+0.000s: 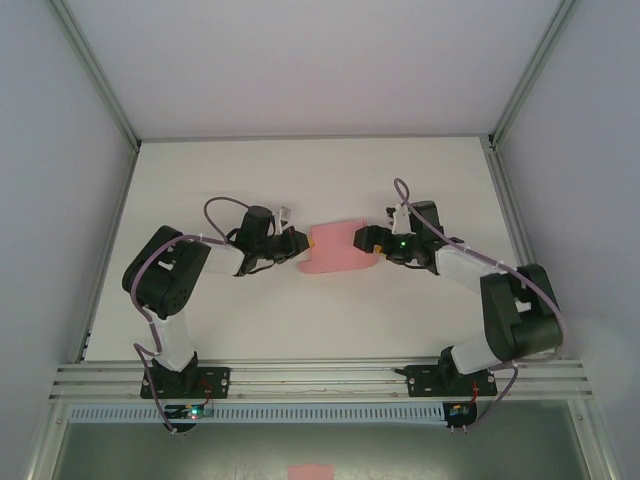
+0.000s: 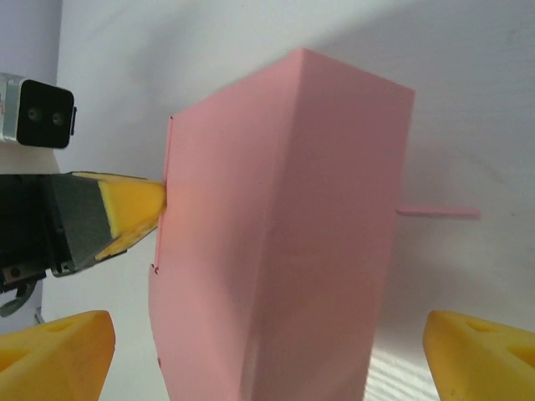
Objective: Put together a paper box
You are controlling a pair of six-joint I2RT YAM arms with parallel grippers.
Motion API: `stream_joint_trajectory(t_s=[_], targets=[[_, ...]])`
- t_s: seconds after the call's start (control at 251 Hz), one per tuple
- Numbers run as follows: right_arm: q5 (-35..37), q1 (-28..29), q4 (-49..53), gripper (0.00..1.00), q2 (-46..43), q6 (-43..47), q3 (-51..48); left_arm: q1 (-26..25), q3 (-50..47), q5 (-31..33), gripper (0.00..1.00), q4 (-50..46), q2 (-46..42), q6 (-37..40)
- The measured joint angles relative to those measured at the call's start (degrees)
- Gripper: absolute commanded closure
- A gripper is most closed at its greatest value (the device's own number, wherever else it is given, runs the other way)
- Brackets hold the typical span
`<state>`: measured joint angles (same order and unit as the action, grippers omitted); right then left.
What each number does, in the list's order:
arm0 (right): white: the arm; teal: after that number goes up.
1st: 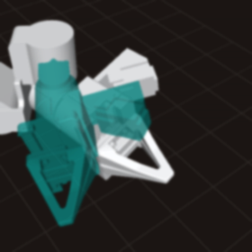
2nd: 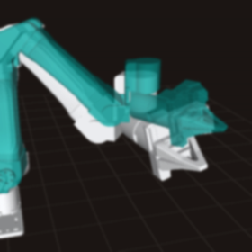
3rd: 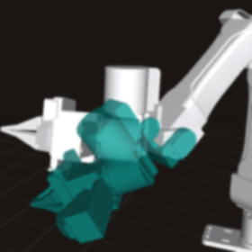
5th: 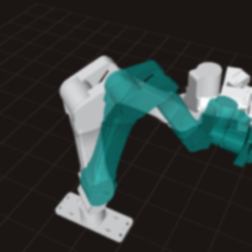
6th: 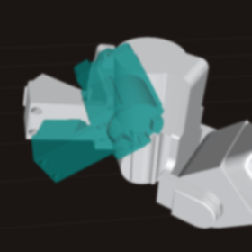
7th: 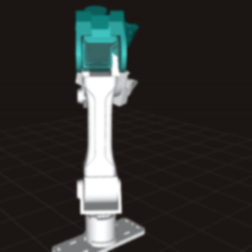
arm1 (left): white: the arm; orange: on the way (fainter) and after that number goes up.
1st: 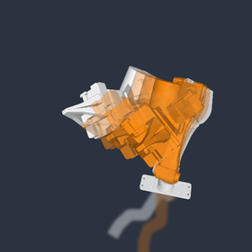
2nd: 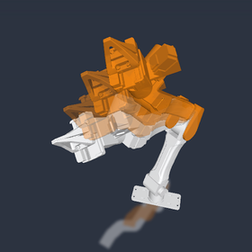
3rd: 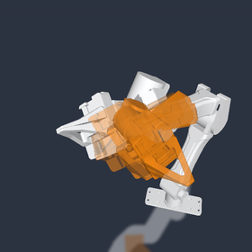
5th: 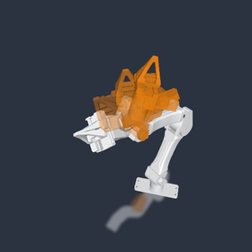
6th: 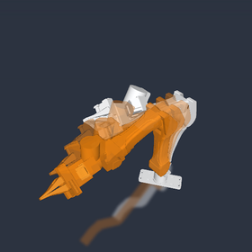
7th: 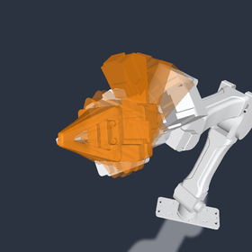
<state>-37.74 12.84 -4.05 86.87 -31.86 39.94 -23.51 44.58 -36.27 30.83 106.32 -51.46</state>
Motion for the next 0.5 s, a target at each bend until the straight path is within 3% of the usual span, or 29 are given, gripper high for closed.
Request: stream_joint_trajectory(t_s=[0.263,0.331,0.499], targets=[[-6.38,-0.37,-7.80,0.15,9.31,-5.35,1.90,0.00,0.00,-0.81,0.93,1.81,0.87,-0.02],[-7.93,-0.37,-10.38,0.23,9.97,-7.04,1.90,0.00,0.00,-0.79,0.93,1.81,0.87,0.00],[-9.73,-1.01,-14.36,0.55,9.92,-9.81,1.84,0.02,0.00,-0.59,0.91,1.77,0.87,0.24]])
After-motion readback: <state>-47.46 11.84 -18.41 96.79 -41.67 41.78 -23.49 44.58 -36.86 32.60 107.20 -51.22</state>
